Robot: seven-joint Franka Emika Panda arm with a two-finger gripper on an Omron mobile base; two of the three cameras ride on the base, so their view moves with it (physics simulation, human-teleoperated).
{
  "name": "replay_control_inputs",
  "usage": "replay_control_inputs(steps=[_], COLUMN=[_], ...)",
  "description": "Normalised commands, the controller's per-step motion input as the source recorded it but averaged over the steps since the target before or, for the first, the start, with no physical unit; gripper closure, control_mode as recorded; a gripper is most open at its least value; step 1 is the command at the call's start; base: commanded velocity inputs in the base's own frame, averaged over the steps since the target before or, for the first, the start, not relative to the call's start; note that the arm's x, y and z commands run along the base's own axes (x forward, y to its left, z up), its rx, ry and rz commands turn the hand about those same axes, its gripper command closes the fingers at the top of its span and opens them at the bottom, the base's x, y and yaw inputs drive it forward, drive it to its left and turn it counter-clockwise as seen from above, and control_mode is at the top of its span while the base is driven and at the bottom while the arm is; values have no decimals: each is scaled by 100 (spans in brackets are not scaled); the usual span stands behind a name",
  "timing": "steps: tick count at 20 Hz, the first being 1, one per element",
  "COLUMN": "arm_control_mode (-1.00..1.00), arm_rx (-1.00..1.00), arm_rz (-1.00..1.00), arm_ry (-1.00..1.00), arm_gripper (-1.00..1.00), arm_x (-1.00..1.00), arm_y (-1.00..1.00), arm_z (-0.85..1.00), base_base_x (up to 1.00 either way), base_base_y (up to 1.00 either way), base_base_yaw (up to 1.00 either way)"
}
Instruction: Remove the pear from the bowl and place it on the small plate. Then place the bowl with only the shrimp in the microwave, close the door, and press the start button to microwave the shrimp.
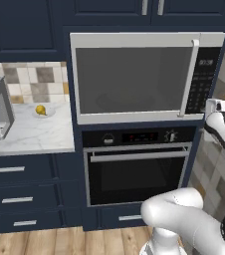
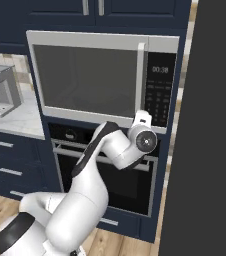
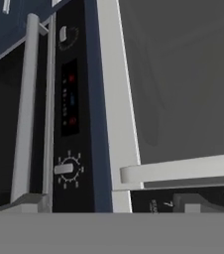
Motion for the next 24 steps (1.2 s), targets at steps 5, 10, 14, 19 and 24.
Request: replay_control_inputs(steps=[5, 10, 14, 19, 24], arm_control_mode=[-100, -100, -100, -100, -100], arm_rx=[0, 0, 0, 0, 0], arm_rz=[0, 0, 0, 0, 0], arm_ry=[0, 0, 0, 0, 0], arm_gripper=[-100, -100, -100, -100, -100], arm_x=[14, 17, 23, 23, 22], arm_y=[-10, 0, 0, 0, 0], arm_z=[-8, -18, -14, -8, -6], base_base_x=[0, 0, 0, 0, 0], base_base_y=[0, 0, 0, 0, 0], base_base_yaw=[0, 0, 0, 0, 0])
